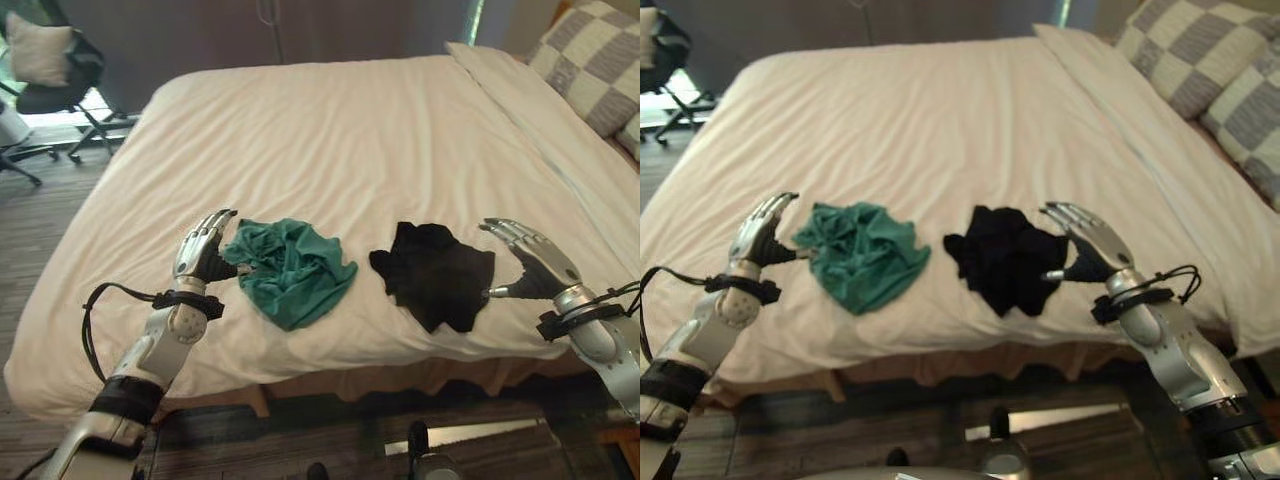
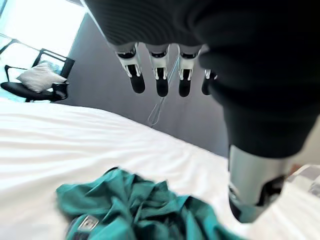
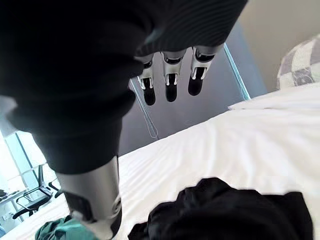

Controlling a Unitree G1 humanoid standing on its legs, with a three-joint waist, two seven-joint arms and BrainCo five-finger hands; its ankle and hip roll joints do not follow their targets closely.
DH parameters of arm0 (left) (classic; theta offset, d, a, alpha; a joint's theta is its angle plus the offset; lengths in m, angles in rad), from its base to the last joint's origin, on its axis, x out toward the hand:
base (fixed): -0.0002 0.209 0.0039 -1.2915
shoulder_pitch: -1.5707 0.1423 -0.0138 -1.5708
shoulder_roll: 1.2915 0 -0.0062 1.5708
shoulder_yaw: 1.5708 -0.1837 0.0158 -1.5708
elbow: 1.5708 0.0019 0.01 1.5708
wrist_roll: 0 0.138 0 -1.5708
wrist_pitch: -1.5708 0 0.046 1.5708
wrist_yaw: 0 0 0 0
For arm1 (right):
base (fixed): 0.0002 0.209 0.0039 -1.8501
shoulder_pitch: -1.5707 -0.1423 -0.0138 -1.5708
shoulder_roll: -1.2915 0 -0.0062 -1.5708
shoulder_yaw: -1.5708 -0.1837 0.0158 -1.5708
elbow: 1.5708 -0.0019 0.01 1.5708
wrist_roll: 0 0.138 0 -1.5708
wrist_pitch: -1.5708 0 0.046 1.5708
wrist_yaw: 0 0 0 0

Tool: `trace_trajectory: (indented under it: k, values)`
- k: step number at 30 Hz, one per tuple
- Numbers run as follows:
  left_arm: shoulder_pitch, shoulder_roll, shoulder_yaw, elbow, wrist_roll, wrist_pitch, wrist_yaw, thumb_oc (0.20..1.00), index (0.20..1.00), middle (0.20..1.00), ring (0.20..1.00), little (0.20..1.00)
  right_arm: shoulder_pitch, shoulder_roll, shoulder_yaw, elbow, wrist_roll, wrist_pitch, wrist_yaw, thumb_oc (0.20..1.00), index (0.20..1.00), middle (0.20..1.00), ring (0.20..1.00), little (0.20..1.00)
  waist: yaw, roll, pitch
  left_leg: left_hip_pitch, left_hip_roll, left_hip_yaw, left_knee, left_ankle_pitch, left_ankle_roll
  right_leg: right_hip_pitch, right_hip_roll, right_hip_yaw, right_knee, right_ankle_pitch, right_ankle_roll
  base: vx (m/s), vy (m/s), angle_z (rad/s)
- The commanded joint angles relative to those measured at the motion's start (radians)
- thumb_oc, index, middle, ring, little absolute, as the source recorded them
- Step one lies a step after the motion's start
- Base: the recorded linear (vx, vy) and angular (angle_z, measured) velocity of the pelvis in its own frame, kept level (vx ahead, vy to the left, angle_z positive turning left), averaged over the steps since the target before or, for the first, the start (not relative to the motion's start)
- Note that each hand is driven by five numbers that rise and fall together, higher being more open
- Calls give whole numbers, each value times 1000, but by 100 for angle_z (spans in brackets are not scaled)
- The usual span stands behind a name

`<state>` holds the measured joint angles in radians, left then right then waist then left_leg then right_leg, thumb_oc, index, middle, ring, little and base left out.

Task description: Tidy up the quilt and then pick up the clothes from the bed and put them into the laundry hamper.

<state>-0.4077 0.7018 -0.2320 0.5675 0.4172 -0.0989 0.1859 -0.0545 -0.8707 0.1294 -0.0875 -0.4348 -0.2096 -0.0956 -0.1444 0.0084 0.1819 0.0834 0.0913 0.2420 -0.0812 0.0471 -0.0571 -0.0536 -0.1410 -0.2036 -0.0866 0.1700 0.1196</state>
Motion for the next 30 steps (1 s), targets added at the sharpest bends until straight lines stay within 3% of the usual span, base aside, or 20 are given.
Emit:
trace_trajectory:
  k: [1, 2, 7, 13, 15, 17, 18, 19, 21, 24, 25, 27, 29, 30]
  values:
    - [-220, 31, -50, 166, 63, 41, 33, 256, 256, 256, 256, 256, -58, -38, 0, -72, -4, -42, -7, 1000, 1000, 1000, 1000, 1000, -29, -55, 76, -60, 43, -12, 37, -93, -24, -30, -60, 18, 85, -166, 75, -199, 0, -23]
    - [-265, 24, -73, 225, 61, 44, 33, 200, 200, 200, 200, 200, -63, -42, 2, -78, -5, -45, -9, 1000, 1000, 1000, 1000, 1000, -34, -60, 86, -87, 46, -13, 48, -88, -24, -55, -60, 23, 92, -165, 73, -244, -11, -21]
    - [-389, -34, -165, 407, 56, 39, 39, 200, 200, 200, 200, 200, -103, -36, 18, -115, -10, -55, -40, 1000, 1000, 1000, 1000, 1000, -51, -79, 117, -181, 56, -18, 55, -58, -26, -146, -59, 29, 104, -151, 70, -82, -26, -8]
    - [-363, -102, -211, 401, 32, 4, 29, 200, 200, 200, 200, 200, -209, -23, 81, -132, -13, -56, -56, 1000, 1000, 1000, 1000, 1000, -35, -87, 132, -208, 63, -16, 40, -37, -30, -177, -65, 19, 101, -144, 68, -11, -22, -2]
    - [-232, -124, -202, 274, -24, -29, 16, 200, 200, 200, 200, 200, -333, -2, 162, -75, -23, -40, -67, 1000, 1000, 1000, 1000, 1000, 2, -85, 143, -188, 67, -21, 37, -40, -35, -154, -64, 5, 105, -158, 61, -5, -46, 0]
    - [-159, -131, -177, 210, -55, -40, 11, 200, 200, 200, 200, 200, -373, 12, 195, -39, -23, -34, -70, 1000, 1000, 1000, 1000, 1000, 11, -86, 143, -187, 67, -24, 35, -36, -35, -150, -65, 1, 104, -157, 56, 1, -17, 5]
    - [-4, -159, -137, 103, -141, -63, -6, 200, 200, 200, 200, 200, -435, 49, 256, 91, 7, -6, -57, 1000, 1000, 1000, 1000, 1000, 50, -80, 150, -173, 67, -34, 37, -41, -36, -132, -64, -7, 111, -169, 49, 4, -34, 18]
    - [1, -157, -131, 99, -141, -61, -7, 200, 200, 200, 200, 200, -444, 52, 266, 97, 7, -8, -60, 1000, 1000, 1000, 1000, 1000, 44, -81, 147, -177, 66, -34, 37, -37, -35, -135, -65, -7, 108, -164, 48, 10, -43, 6]
    - [210, -176, -61, 7, -261, -94, -30, 200, 200, 200, 200, 200, -521, 107, 318, 322, 31, 44, -67, 1000, 1000, 1000, 1000, 1000, 104, -66, 164, -170, 62, -57, 35, -36, -38, -114, -65, -32, 125, -180, 38, -29, -58, 16]
    - [347, -148, 2, -38, -358, -117, -52, 200, 200, 200, 200, 200, -573, 152, 320, 564, 88, 91, -85, 1000, 1000, 1000, 1000, 1000, 170, -38, 191, -201, 59, -111, 34, -13, -51, -117, -73, -85, 155, -195, 28, -70, -88, 34]
    - [348, -147, 4, -39, -358, -116, -53, 200, 200, 200, 200, 200, -576, 154, 323, 567, 88, 90, -86, 1000, 1000, 1000, 1000, 1000, 166, -39, 188, -208, 58, -114, 34, -10, -50, -120, -74, -87, 153, -192, 28, -37, -84, 81]
    - [422, -95, 64, -17, -424, -125, -76, 200, 200, 200, 200, 200, -577, 200, 265, 879, 247, 137, -64, 1000, 1000, 1000, 1000, 1000, 234, 2, 198, -242, 53, -183, 29, 15, -64, -114, -90, -164, 192, -220, 18, -16, -139, 92]
    - [463, -72, 101, 1, -468, -117, -105, 200, 200, 200, 200, 200, -565, 229, 223, 1064, 322, 161, -38, 200, 200, 200, 200, 200, 270, 26, 198, -254, 52, -221, 27, 28, -69, -107, -100, -210, 220, -239, 13, 7, -129, 81]
    - [478, -68, 115, 8, -490, -109, -119, 200, 200, 200, 200, 200, -547, 248, 198, 1112, 370, 169, -20, 200, 200, 200, 200, 200, 282, 34, 196, -258, 53, -237, 26, 32, -72, -101, -103, -229, 232, -248, 11, 19, -108, 92]
